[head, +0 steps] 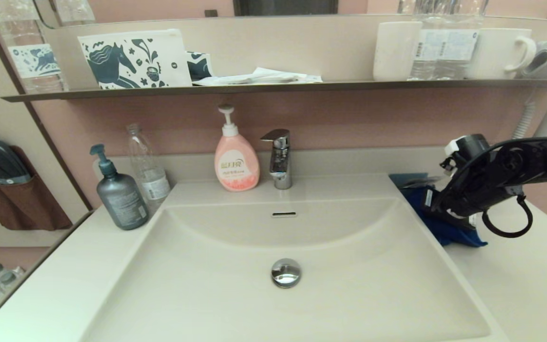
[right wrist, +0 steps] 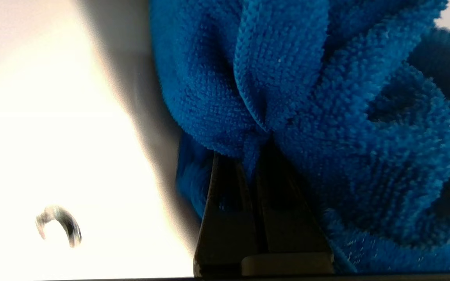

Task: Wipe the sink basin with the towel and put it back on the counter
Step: Wipe the sink

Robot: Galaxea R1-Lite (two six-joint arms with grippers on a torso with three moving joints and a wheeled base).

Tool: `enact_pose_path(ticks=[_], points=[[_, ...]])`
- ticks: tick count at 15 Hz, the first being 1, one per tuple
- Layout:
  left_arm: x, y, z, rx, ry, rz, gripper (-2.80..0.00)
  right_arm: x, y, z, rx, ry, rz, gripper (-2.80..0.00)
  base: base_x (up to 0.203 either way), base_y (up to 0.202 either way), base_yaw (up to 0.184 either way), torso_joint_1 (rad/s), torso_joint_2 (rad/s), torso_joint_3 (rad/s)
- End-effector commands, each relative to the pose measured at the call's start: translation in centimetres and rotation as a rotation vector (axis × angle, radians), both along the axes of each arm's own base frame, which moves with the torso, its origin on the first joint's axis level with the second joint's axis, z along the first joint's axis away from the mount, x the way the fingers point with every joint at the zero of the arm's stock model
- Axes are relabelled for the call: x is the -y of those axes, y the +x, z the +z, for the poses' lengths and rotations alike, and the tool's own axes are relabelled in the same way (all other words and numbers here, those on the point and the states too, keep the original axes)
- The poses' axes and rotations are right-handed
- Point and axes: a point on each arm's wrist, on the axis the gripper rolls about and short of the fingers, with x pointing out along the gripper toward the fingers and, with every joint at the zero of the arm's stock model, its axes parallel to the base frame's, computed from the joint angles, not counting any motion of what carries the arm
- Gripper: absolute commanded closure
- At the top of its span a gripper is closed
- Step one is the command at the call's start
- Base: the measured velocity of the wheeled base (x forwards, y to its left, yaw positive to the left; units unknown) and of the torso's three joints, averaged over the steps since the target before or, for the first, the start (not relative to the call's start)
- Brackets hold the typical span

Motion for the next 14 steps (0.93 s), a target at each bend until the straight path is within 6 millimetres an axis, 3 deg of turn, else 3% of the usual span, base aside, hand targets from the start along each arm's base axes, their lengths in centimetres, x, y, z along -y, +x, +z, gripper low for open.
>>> enact_pose_path(ticks=[1, 6, 12, 14], points=[[0.0, 0.0, 0.0, 0.0, 0.001, -0.001, 0.0, -1.2, -2.1, 1.2, -0.021, 0.012, 0.025, 0.0, 0.0, 0.0, 0.0, 0.0, 0.0, 0.0], [0.0, 0.0, 0.0, -0.001, 0.001, 0.0, 0.0, -3.0, -6.6, 1.5, -0.079, 0.024, 0.07, 0.0, 0.0, 0.0, 0.0, 0.0, 0.0, 0.0], [0.0, 0.0, 0.0, 0.0, 0.001, 0.0, 0.0, -3.2, -13.3, -0.9, -0.24, 0.068, 0.148, 0.0, 0.0, 0.0, 0.0, 0.0, 0.0, 0.0], [0.0, 0.0, 0.0, 0.0, 0.001, 0.001, 0.0, -3.1, -15.5, -0.1, -0.223, 0.09, 0.181, 0.0, 0.0, 0.0, 0.0, 0.0, 0.0, 0.0]])
